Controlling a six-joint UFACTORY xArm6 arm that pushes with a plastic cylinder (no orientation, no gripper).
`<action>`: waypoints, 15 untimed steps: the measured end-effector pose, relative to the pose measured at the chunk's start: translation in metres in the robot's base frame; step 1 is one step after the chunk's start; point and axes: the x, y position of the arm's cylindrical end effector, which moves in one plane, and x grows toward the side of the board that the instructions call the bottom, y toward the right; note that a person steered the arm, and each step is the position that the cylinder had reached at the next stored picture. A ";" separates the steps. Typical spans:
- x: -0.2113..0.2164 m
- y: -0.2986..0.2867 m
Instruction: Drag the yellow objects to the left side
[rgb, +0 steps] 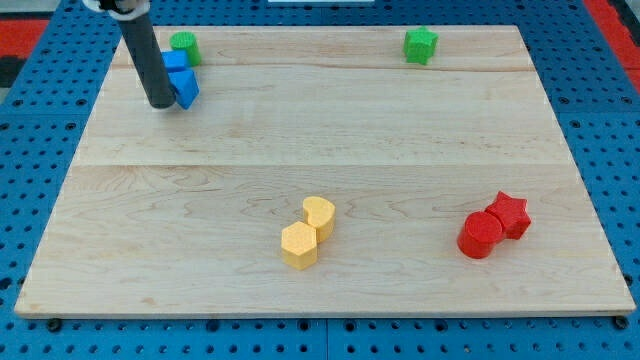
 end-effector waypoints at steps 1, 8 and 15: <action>0.036 0.014; 0.208 0.180; 0.172 0.243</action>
